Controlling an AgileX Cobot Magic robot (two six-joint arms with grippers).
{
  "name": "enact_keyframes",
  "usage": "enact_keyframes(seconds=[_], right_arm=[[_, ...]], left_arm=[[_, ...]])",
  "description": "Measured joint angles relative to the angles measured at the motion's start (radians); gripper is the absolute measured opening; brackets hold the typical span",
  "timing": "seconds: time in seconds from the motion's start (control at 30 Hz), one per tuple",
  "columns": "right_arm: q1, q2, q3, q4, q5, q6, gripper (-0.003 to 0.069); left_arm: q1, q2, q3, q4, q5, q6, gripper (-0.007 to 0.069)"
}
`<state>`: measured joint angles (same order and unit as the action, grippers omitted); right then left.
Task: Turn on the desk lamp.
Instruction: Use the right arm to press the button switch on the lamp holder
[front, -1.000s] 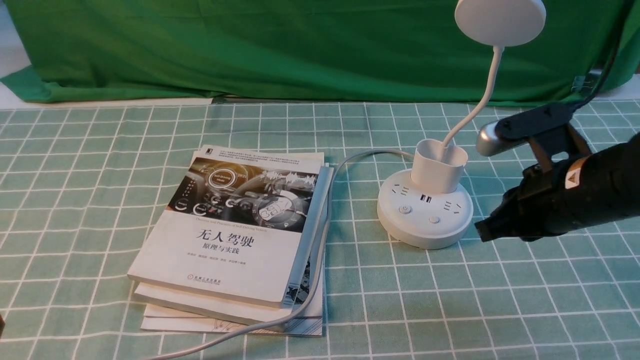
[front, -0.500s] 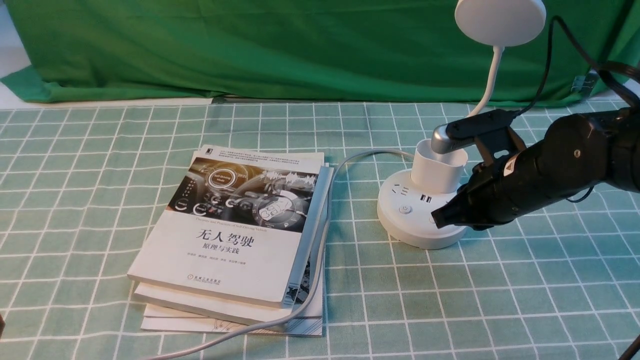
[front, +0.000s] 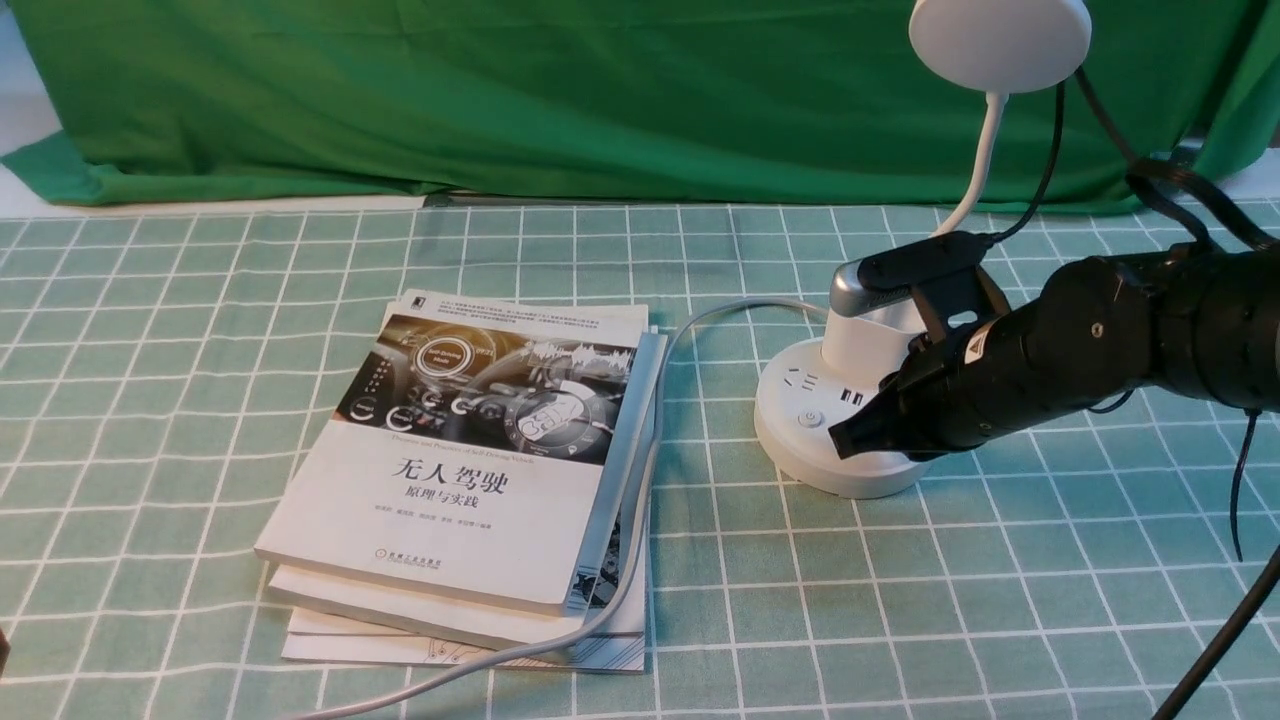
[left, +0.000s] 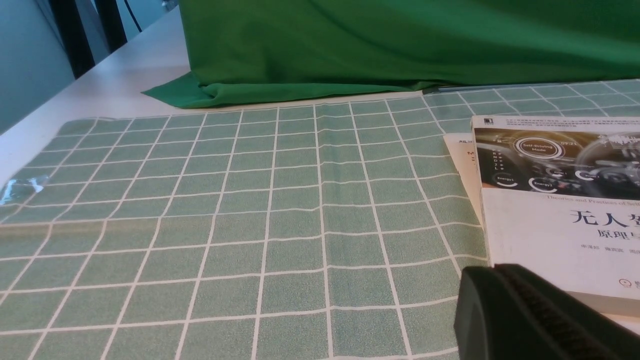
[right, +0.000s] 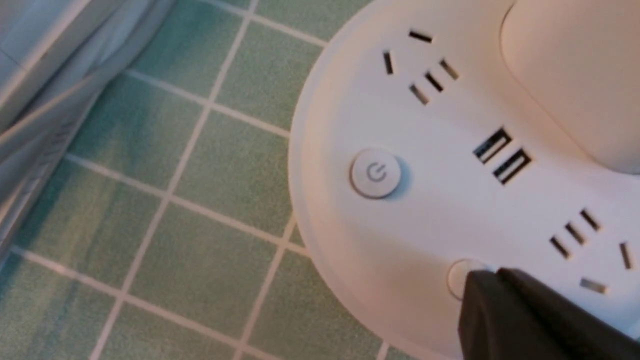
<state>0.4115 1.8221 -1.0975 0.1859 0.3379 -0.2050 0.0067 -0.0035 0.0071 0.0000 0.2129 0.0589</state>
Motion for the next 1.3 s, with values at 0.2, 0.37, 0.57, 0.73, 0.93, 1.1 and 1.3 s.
enact_keyframes(seconds=[0.2,0.37,0.57,0.73,0.93,1.1,1.3], right_arm=[[0.0,0.002,0.0,0.001,-0.021,0.0,0.0027],[0.0,0.019,0.0,0.001,-0.025,0.0,0.0027],[0.0,0.028,-0.002,0.001,-0.025,0.0,0.0027],[0.0,0.032,-0.005,0.001,-0.023,0.0,0.0027],[0.0,0.052,-0.017,0.001,-0.02,0.0,0.0027],[0.0,0.066,-0.024,0.004,-0.013,0.0,0.0027],[0.0,0.057,-0.028,0.004,-0.006,0.0,0.0027]], left_arm=[[0.0,0.0,0.0,0.0,0.0,0.0,0.0021],[0.0,0.0,0.0,0.0,0.0,0.0,0.0021],[0.0,0.0,0.0,0.0,0.0,0.0,0.0021],[0.0,0.0,0.0,0.0,0.0,0.0,0.0021],[0.0,0.0,0.0,0.0,0.0,0.0,0.0021],[0.0,0.0,0.0,0.0,0.0,0.0,0.0021],[0.0,0.0,0.0,0.0,0.0,0.0,0.0021]])
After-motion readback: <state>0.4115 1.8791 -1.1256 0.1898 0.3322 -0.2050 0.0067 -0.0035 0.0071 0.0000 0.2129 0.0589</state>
